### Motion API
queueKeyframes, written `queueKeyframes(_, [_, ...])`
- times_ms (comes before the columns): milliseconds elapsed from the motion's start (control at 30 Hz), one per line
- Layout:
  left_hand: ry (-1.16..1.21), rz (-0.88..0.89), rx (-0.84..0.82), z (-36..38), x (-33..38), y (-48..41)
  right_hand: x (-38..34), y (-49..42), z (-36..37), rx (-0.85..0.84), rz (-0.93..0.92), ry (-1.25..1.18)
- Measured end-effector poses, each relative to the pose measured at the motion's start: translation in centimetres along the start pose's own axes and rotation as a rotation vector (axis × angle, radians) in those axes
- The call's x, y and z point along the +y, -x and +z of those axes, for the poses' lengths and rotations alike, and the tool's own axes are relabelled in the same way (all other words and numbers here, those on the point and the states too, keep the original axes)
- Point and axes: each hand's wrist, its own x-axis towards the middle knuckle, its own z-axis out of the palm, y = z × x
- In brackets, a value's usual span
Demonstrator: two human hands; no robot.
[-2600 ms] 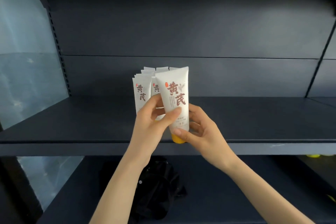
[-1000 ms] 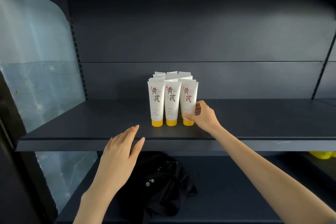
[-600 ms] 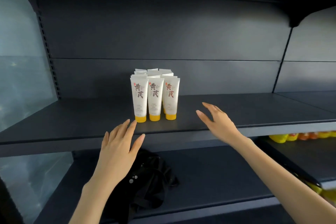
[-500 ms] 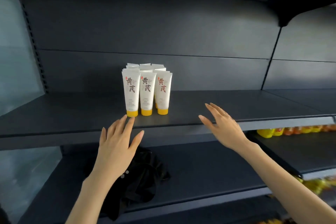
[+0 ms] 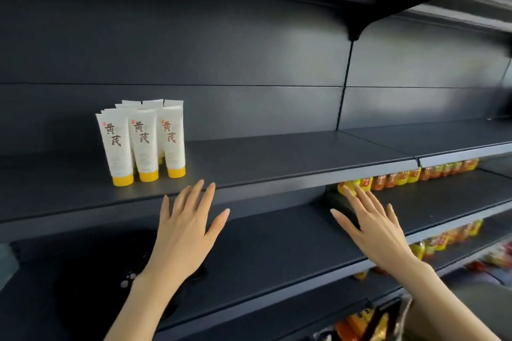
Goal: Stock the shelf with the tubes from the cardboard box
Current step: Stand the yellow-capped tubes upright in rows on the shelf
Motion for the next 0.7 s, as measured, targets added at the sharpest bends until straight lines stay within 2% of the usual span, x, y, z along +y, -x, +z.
queueKeyframes(333, [-0.018, 0.106, -0.105, 5.7, 14.4, -1.4, 17.4, 3.6, -0.3, -0.059, 0.205, 0.082])
queueKeyframes(533, [0.033, 0.155, -0.176, 10.4, 21.1, -0.9, 25.0, 6.8, 1.7, -0.144, 0.278, 0.102])
queueKeyframes(700, [0.102, 0.206, -0.312, 14.3, 25.6, -0.7, 29.3, 10.0, 4.0, -0.194, 0.414, -0.005])
